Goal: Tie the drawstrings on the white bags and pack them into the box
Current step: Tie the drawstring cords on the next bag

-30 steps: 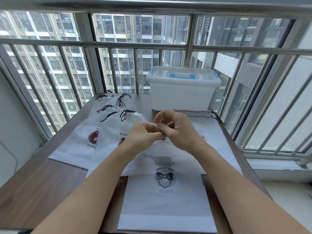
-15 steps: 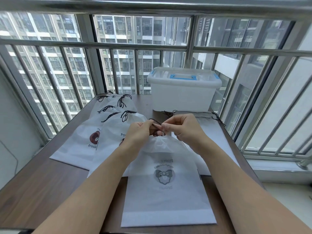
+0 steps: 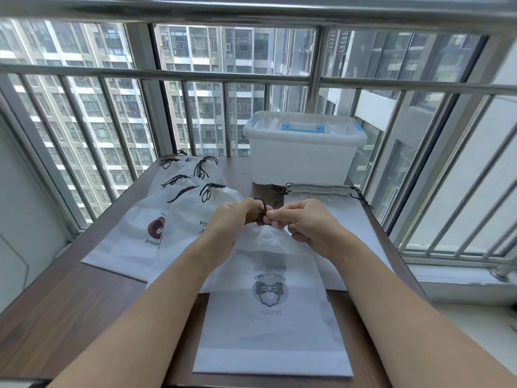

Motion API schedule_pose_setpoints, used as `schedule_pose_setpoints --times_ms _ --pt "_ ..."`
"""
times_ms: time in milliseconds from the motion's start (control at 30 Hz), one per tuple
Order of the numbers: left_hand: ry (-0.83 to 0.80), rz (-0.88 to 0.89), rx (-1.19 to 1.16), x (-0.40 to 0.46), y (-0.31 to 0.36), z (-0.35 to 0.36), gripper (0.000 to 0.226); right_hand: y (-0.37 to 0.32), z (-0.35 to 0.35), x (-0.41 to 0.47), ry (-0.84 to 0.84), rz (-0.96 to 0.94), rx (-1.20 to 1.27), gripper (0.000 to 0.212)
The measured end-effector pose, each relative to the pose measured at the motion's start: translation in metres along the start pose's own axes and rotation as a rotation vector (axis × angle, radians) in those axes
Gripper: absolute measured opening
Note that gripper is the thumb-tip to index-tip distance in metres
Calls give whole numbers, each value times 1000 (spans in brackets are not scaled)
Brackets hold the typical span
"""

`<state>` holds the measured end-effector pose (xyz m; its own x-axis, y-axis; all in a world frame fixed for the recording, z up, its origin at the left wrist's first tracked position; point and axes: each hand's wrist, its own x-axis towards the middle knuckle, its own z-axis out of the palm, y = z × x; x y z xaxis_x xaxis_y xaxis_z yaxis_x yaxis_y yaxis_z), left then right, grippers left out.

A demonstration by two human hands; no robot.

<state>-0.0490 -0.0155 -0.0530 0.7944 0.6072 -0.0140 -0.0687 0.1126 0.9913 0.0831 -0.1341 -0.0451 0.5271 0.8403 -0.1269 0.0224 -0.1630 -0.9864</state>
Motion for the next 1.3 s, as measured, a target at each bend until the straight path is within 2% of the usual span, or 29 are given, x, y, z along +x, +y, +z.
schedule_pose_setpoints --times_ms 67,233,367,500,733,867,1000,1133,1233,1300 --pt "-47 37 67 -3 -1 0 26 1 1 0 -6 3 19 13" --pt "62 112 94 -1 -8 2 19 4 3 4 -42 10 54 12" --pt "153 116 88 3 -7 -1 15 1 -6 5 -147 -3 160 19" --pt "170 140 111 4 -7 1 16 0 -15 4 -249 -69 156 26" --pt "125 145 113 4 -6 1 23 1 -11 5 -113 -103 59 11" --pt "120 146 110 4 -7 1 24 3 -5 4 -55 -114 9 18" --pt "87 154 123 0 -4 1 11 3 -1 4 -27 -129 -7 16" --pt "79 131 105 -2 -4 2 28 3 1 5 -25 -131 -12 18" --pt "90 146 136 -2 -5 4 8 4 1 5 -25 -125 -11 19" --pt "97 162 151 -1 -7 3 8 4 1 5 -25 -123 -5 15"
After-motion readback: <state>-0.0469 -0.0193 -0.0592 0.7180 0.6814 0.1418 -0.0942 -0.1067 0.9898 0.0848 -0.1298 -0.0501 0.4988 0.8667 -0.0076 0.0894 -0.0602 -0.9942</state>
